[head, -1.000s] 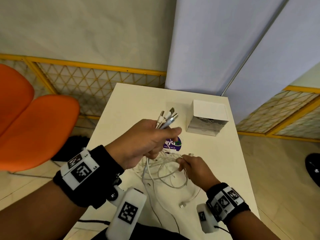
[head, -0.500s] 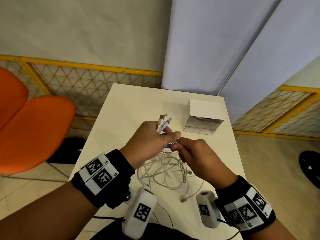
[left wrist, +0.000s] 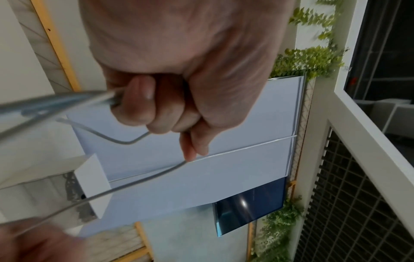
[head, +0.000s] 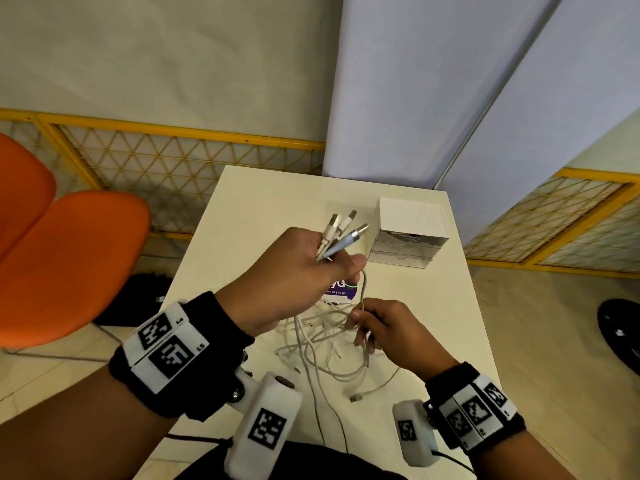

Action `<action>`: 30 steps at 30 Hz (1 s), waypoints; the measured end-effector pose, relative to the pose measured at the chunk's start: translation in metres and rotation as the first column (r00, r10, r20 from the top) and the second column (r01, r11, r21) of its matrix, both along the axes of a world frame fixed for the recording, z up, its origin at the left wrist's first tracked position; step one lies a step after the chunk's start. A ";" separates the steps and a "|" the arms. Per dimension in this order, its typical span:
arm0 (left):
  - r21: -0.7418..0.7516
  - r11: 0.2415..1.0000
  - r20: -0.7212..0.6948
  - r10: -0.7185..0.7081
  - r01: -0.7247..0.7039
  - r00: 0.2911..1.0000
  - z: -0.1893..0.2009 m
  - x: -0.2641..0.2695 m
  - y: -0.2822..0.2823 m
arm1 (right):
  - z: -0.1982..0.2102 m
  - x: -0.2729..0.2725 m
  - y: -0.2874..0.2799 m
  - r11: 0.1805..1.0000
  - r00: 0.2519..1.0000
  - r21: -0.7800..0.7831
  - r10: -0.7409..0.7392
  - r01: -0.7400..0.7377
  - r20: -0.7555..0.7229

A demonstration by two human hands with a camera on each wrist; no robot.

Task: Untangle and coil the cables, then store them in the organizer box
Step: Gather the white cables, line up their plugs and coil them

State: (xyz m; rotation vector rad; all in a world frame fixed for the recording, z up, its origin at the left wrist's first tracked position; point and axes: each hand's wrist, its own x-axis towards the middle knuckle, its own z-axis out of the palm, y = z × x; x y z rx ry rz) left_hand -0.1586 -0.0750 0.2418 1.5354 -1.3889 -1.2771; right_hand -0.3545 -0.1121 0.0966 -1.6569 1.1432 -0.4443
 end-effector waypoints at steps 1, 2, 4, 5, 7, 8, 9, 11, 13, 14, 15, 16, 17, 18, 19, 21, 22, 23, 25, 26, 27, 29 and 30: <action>-0.030 1.000 -0.038 -0.010 0.009 0.999 0.007 0.001 0.003 | -0.015 -0.002 -0.001 1.000 1.000 0.022 -0.017 0.017 -0.007; -0.056 0.998 -0.083 -0.021 0.016 0.996 0.013 0.003 0.006 | -0.030 -0.005 -0.002 0.999 0.999 0.038 -0.035 0.035 -0.015; -0.099 0.995 -0.168 -0.037 0.020 0.985 0.025 0.006 0.011 | -0.056 -0.010 -0.004 0.995 0.997 0.073 -0.071 0.072 -0.020; -0.117 0.993 -0.204 -0.048 0.024 0.978 0.029 0.008 0.014 | -0.067 -0.012 -0.004 0.991 0.996 0.096 -0.088 0.089 -0.015; -0.149 0.988 -0.281 -0.076 0.035 0.957 0.038 0.011 0.019 | -0.083 -0.014 -0.003 0.984 0.994 0.143 -0.105 0.105 -0.013; -0.173 0.984 -0.328 -0.090 0.034 0.940 0.041 0.013 0.021 | -0.090 -0.015 -0.002 0.980 0.994 0.161 -0.111 0.113 -0.024; -0.204 0.979 -0.372 -0.102 0.026 0.922 0.043 0.015 0.023 | -0.095 -0.016 -0.002 0.977 0.992 0.175 -0.117 0.122 -0.038; -0.261 0.965 -0.441 -0.122 0.003 0.889 0.047 0.018 0.025 | -0.104 -0.019 -0.004 0.972 0.990 0.193 -0.128 0.137 -0.061; -0.267 0.963 -0.508 -0.115 -0.029 0.854 0.047 0.020 0.026 | -0.107 -0.020 -0.007 0.971 0.988 0.196 -0.121 0.139 -0.100; -0.248 0.967 -0.550 -0.098 -0.050 0.829 0.047 0.021 0.026 | -0.108 -0.019 -0.009 0.972 0.986 0.193 -0.113 0.135 -0.123; -0.230 0.971 -0.584 -0.086 -0.063 0.807 0.046 0.022 0.025 | -0.109 -0.019 -0.011 0.972 0.984 0.193 -0.104 0.132 -0.146; -0.217 0.974 -0.609 -0.084 -0.064 0.789 0.046 0.022 0.025 | -0.108 -0.017 -0.013 0.972 0.982 0.194 -0.099 0.130 -0.164; -0.209 0.976 -0.617 -0.091 -0.052 0.782 0.045 0.023 0.024 | -0.106 -0.015 -0.015 0.974 0.979 0.188 -0.093 0.128 -0.183; -0.199 0.980 -0.619 -0.098 -0.034 0.780 0.044 0.023 0.023 | -0.103 -0.013 -0.017 0.978 0.976 0.170 -0.086 0.121 -0.199; -0.188 0.982 -0.609 -0.104 -0.016 0.786 0.042 0.024 0.021 | -0.097 -0.011 -0.018 0.984 0.974 0.139 -0.083 0.114 -0.212; -0.157 0.988 -0.565 -0.095 0.007 0.820 0.035 0.025 0.017 | -0.080 -0.006 -0.021 0.993 0.975 0.048 -0.094 0.105 -0.201; -0.120 0.993 -0.530 -0.066 0.003 0.845 0.030 0.024 0.015 | -0.071 -0.003 -0.022 0.995 0.980 0.000 -0.102 0.104 -0.172; -0.065 0.998 -0.488 -0.017 -0.016 0.873 0.023 0.023 0.012 | -0.060 0.000 -0.023 0.994 0.985 -0.044 -0.109 0.104 -0.136; 0.075 0.994 -0.391 0.102 -0.079 0.915 0.004 0.019 0.006 | -0.041 0.006 -0.024 0.989 0.992 -0.115 -0.105 0.095 -0.077; 0.139 0.985 -0.346 0.144 -0.101 0.927 -0.006 0.016 0.003 | -0.031 0.009 -0.023 0.986 0.994 -0.144 -0.095 0.085 -0.061; 0.186 0.976 -0.313 0.168 -0.114 0.935 -0.015 0.013 0.001 | -0.022 0.012 -0.021 0.982 0.995 -0.172 -0.083 0.073 -0.052; 0.231 0.965 -0.260 0.184 -0.124 0.948 -0.032 0.006 -0.003 | -0.003 0.017 -0.017 0.969 0.997 -0.244 -0.057 0.040 -0.059; 0.242 0.962 -0.239 0.188 -0.129 0.953 -0.039 0.002 -0.005 | 0.006 0.020 -0.015 0.957 0.997 -0.290 -0.039 0.017 -0.070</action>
